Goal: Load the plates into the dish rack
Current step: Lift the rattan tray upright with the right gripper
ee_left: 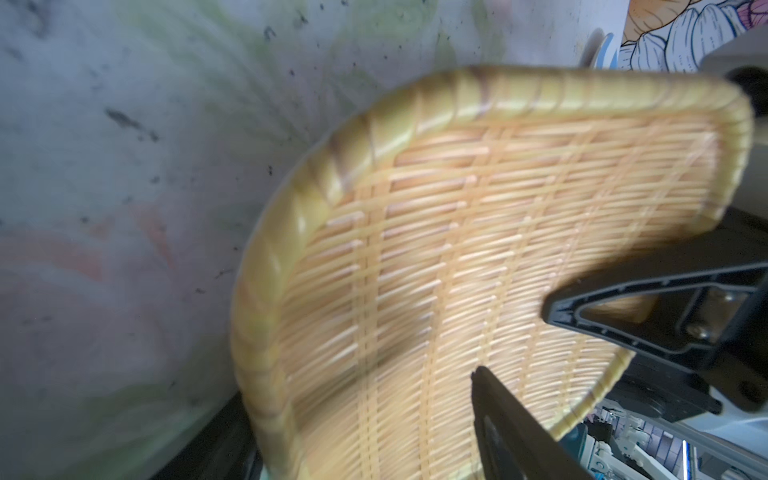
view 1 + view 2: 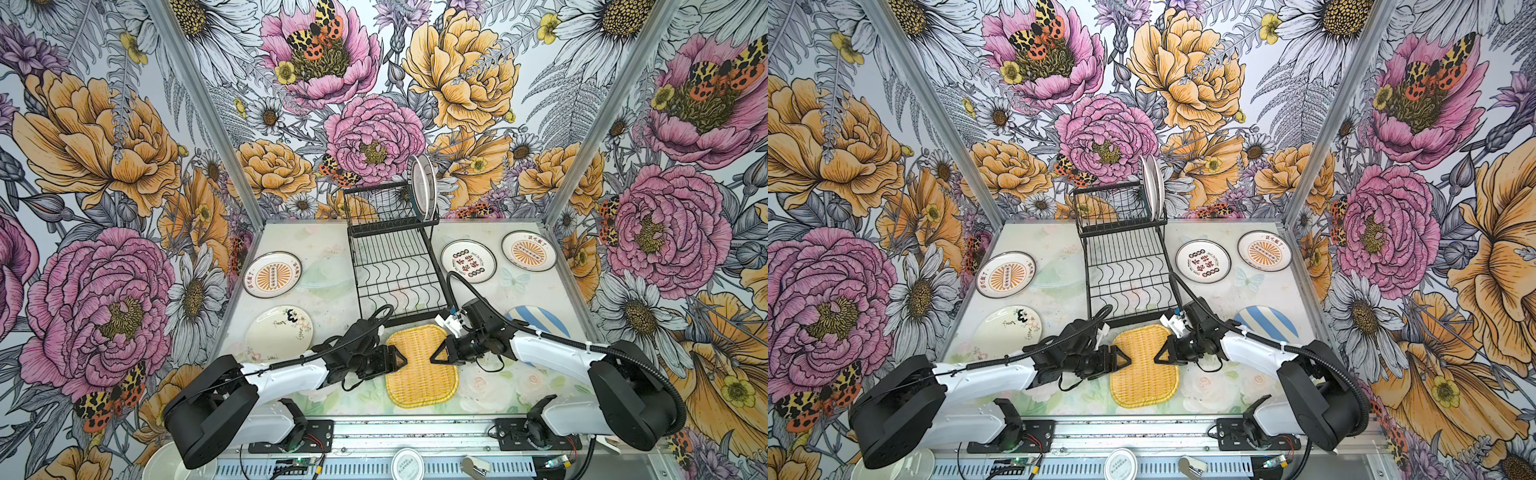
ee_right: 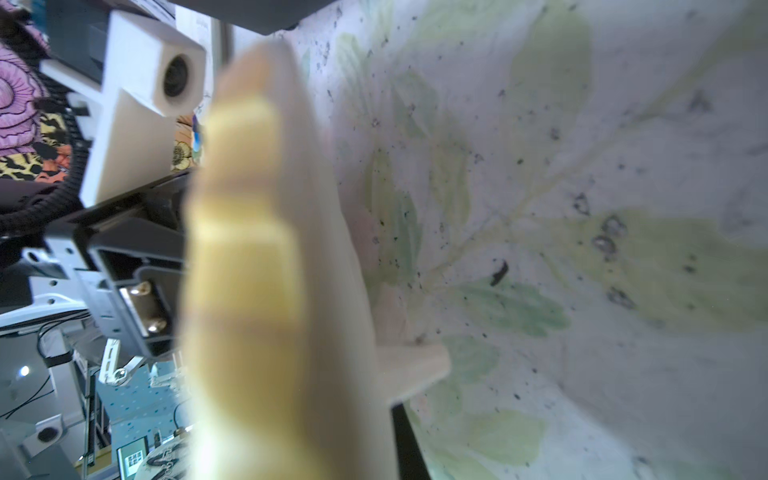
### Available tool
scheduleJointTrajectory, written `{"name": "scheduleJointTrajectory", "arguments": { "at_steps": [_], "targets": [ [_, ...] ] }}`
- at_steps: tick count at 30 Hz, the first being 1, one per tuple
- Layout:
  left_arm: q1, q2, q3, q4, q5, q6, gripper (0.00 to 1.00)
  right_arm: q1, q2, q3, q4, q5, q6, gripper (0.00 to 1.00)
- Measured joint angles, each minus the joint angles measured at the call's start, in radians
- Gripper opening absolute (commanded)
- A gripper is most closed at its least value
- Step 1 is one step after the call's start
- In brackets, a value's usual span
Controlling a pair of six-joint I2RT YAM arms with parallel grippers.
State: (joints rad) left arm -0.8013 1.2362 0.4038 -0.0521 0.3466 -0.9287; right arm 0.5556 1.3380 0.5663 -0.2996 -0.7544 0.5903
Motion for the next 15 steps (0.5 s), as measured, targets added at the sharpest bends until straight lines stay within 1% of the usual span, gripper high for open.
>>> {"name": "scheduleJointTrajectory", "arguments": {
  "at_steps": [4,7,10,15],
  "targets": [
    [0.048,-0.089,0.000,-0.061,-0.006,0.020,0.88,0.000,-0.103,0.002,-0.083,0.084,0.016,0.00],
    [0.096,-0.149,0.000,-0.109,-0.011,0.039,0.91,0.000,-0.180,0.029,-0.162,0.151,0.021,0.00],
    [0.138,-0.185,0.000,-0.150,-0.015,0.057,0.93,0.000,-0.243,0.095,-0.251,0.228,0.021,0.00],
    [0.193,-0.224,0.000,-0.198,-0.017,0.080,0.94,0.000,-0.315,0.262,-0.373,0.369,0.020,0.00]
  ]
}}
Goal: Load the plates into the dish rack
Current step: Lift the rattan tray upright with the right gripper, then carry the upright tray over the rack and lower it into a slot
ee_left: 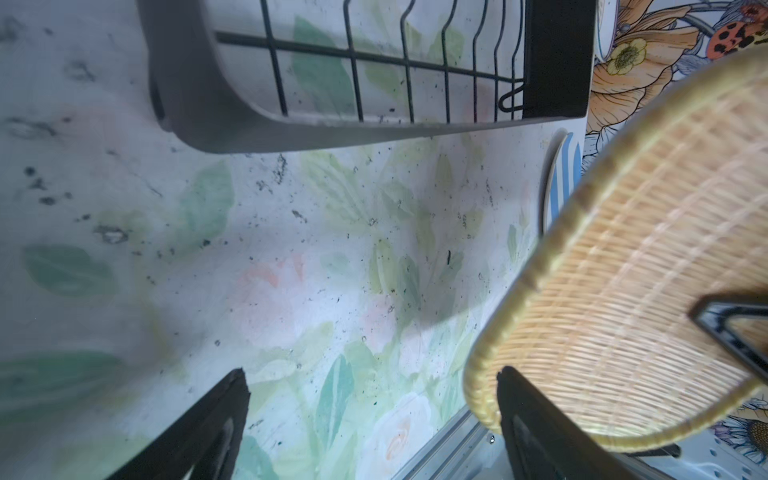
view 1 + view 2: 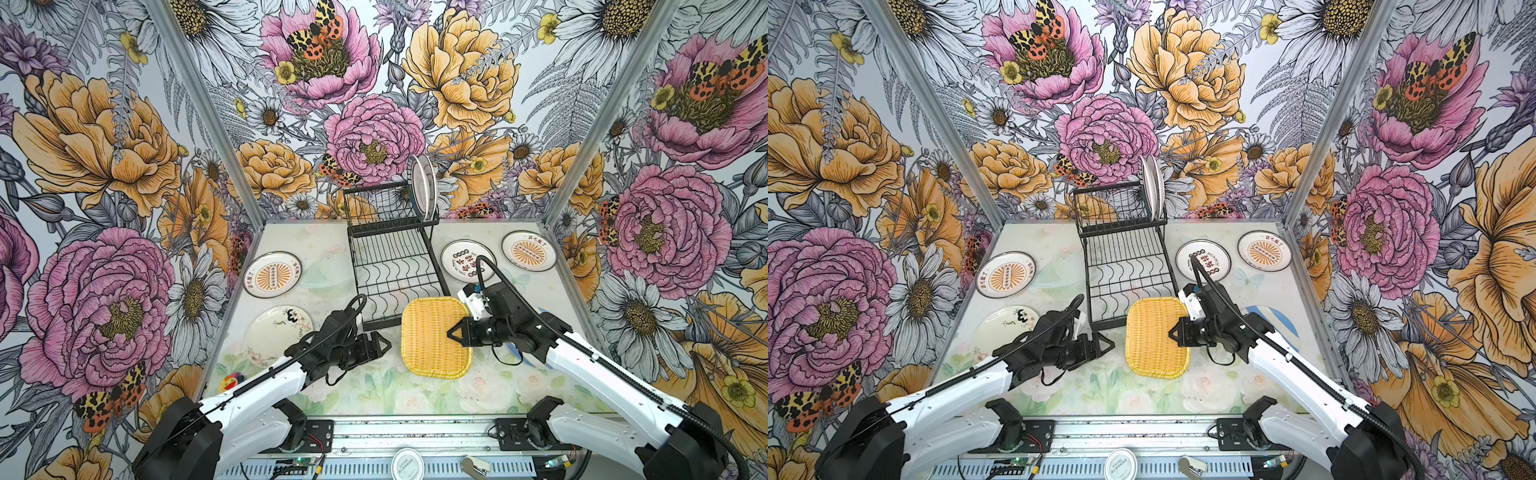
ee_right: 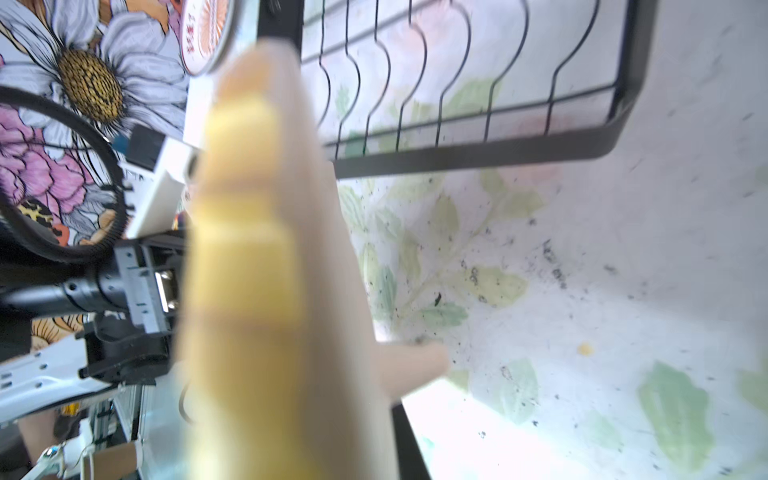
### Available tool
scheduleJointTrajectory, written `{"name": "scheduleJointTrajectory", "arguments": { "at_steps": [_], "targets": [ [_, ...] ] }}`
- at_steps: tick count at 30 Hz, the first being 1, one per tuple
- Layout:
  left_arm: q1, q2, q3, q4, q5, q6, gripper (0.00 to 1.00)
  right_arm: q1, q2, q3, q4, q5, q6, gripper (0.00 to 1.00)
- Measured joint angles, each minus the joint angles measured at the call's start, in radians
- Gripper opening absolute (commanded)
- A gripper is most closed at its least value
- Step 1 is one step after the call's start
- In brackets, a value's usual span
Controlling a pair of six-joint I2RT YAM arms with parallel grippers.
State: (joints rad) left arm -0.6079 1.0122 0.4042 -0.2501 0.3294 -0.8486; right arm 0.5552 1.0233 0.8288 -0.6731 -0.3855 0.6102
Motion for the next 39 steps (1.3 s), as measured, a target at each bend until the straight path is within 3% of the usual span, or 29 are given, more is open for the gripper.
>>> {"name": "scheduleJointTrajectory", "arguments": {
  "at_steps": [7,19,26,39],
  "targets": [
    [0.056,-0.025,0.000,-0.008,-0.013,0.014,0.95,0.048,0.014,0.271,-0.110,0.241,-0.020,0.00],
    [0.073,-0.027,0.002,0.030,-0.045,0.014,0.99,0.162,0.223,0.680,-0.134,0.699,-0.153,0.00],
    [0.092,-0.024,0.002,0.066,-0.052,0.011,0.99,0.164,0.299,0.711,0.050,0.840,-0.251,0.00],
    [0.109,-0.014,0.002,0.076,-0.052,0.010,0.99,0.167,0.559,0.789,0.528,0.974,-0.514,0.00]
  ]
}}
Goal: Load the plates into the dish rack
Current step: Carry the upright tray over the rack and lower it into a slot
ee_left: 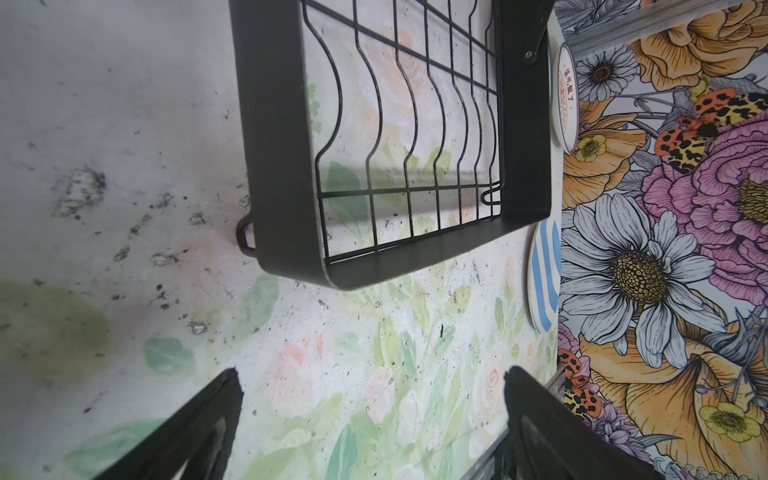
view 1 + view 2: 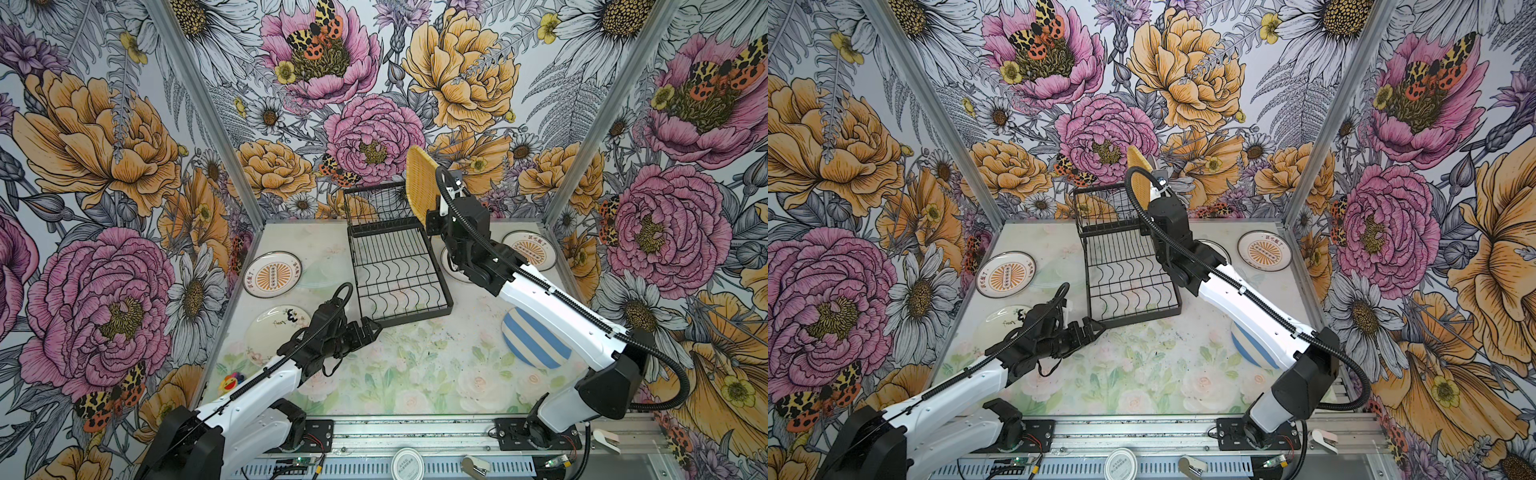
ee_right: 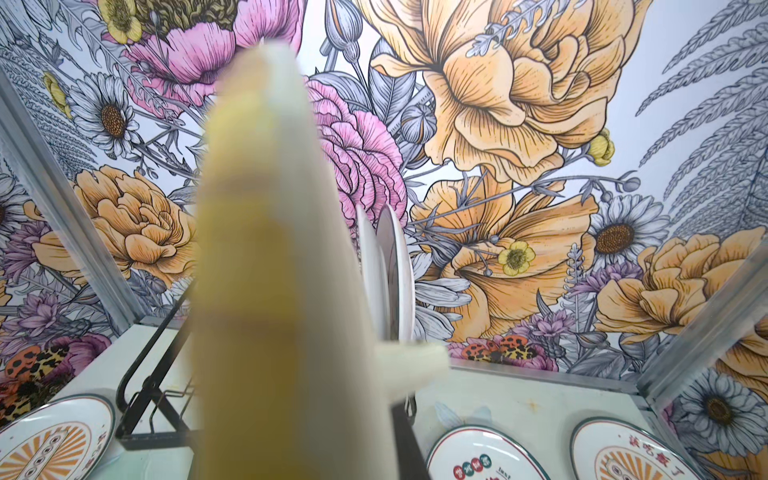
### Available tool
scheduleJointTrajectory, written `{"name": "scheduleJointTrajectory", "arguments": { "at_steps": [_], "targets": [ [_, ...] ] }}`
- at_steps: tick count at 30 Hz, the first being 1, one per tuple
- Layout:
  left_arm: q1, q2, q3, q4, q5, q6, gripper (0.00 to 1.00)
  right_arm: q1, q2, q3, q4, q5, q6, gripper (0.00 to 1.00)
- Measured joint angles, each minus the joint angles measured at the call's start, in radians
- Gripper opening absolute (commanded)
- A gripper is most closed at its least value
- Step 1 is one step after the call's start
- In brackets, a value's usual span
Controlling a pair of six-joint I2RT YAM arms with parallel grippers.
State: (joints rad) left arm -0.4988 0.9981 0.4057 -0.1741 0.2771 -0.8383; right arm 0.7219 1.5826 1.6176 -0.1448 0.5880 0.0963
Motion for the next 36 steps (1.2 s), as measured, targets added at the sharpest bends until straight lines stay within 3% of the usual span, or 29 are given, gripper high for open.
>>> {"name": "scheduleJointTrajectory", "arguments": {
  "at_steps": [13,36],
  "targets": [
    [0.026,0.022,0.000,0.034,0.000,-0.001,0.99,-0.002,0.270,0.175,0.255,0.093,-0.143,0.00],
    [0.041,0.020,-0.034,0.052,0.000,-0.026,0.99,-0.056,0.448,0.330,0.259,0.134,-0.106,0.00]
  ]
}}
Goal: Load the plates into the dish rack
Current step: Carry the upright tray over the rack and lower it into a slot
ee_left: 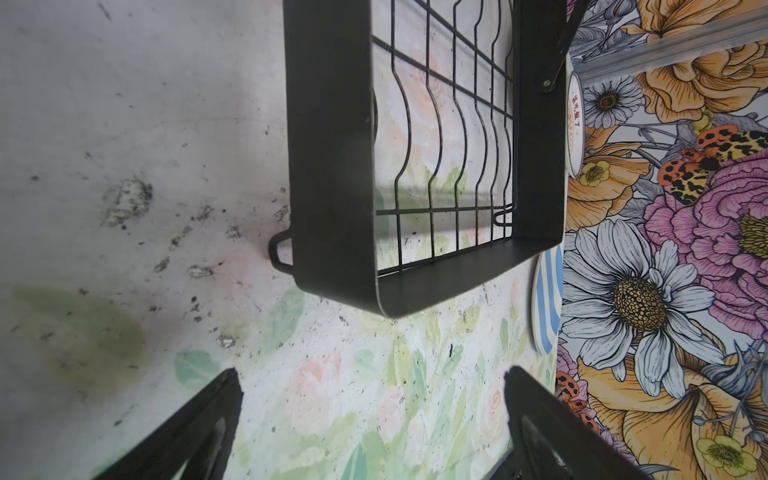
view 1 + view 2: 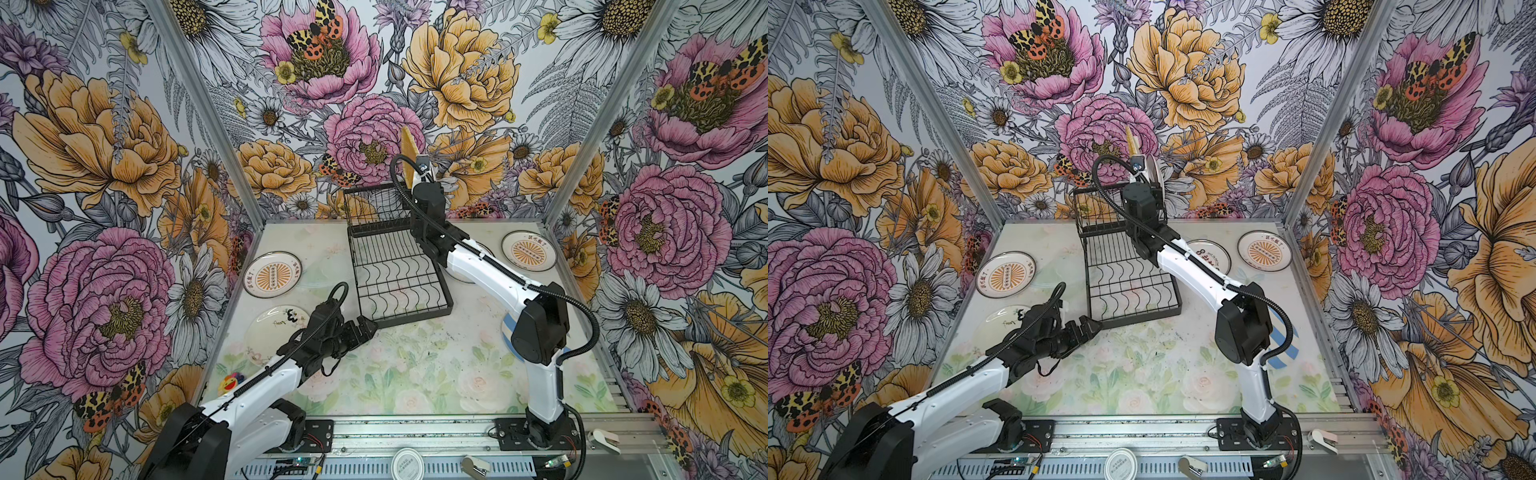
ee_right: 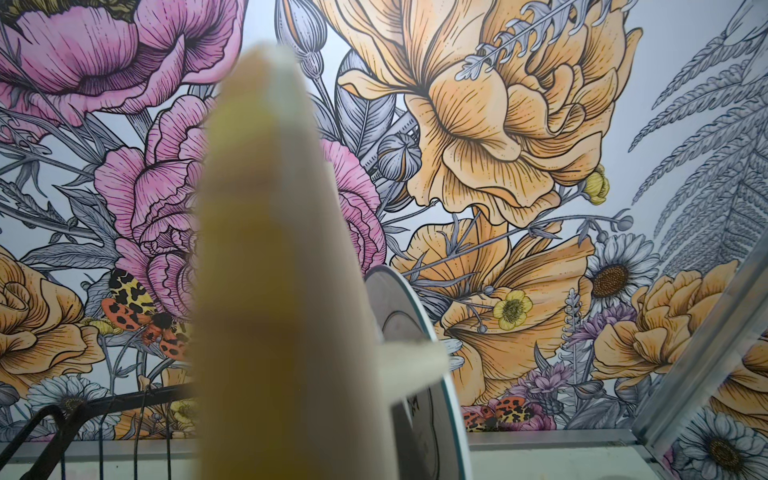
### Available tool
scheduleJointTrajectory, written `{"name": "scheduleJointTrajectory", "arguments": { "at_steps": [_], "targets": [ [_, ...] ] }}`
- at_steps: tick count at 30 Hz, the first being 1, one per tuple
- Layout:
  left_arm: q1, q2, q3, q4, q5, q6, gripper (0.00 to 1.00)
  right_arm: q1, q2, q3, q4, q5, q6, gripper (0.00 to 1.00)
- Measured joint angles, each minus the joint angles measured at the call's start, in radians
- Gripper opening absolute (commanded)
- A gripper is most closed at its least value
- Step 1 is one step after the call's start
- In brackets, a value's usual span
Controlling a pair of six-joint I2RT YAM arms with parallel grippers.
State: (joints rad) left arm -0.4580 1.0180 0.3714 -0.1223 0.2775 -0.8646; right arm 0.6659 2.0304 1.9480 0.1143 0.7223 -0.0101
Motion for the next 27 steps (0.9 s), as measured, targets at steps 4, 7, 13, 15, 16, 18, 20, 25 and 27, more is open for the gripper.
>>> {"name": "scheduleJointTrajectory", "arguments": {
  "at_steps": [4,7,13,15,16,18,20,25,27],
  "targets": [
    [0.004,-0.008,-0.009,0.000,0.000,0.000,0.99,0.000,0.024,0.016,-0.016,0.002,0.008,0.00],
    [0.005,-0.014,-0.017,0.001,0.000,-0.001,0.99,0.000,0.047,0.045,-0.027,0.006,0.012,0.00],
    [0.010,-0.024,-0.031,0.001,0.000,-0.004,0.99,0.000,0.080,0.081,-0.039,0.016,0.017,0.00],
    [0.015,-0.026,-0.035,0.001,0.000,-0.005,0.99,0.000,0.090,0.093,-0.050,0.019,0.017,0.00],
    [0.016,-0.027,-0.037,0.002,0.000,-0.008,0.99,0.000,0.094,0.101,-0.053,0.020,0.017,0.00],
    [0.017,-0.028,-0.039,0.001,0.000,-0.011,0.99,-0.005,0.106,0.117,-0.059,0.024,0.020,0.00],
    [0.018,-0.028,-0.039,0.002,0.000,-0.011,0.99,-0.007,0.113,0.129,-0.066,0.026,0.021,0.00],
    [0.029,-0.029,-0.039,0.008,0.000,-0.012,0.99,-0.017,0.127,0.138,-0.080,0.026,0.035,0.00],
    [0.031,-0.029,-0.041,0.008,0.000,-0.012,0.99,-0.021,0.130,0.138,-0.088,0.027,0.043,0.00]
  ]
}}
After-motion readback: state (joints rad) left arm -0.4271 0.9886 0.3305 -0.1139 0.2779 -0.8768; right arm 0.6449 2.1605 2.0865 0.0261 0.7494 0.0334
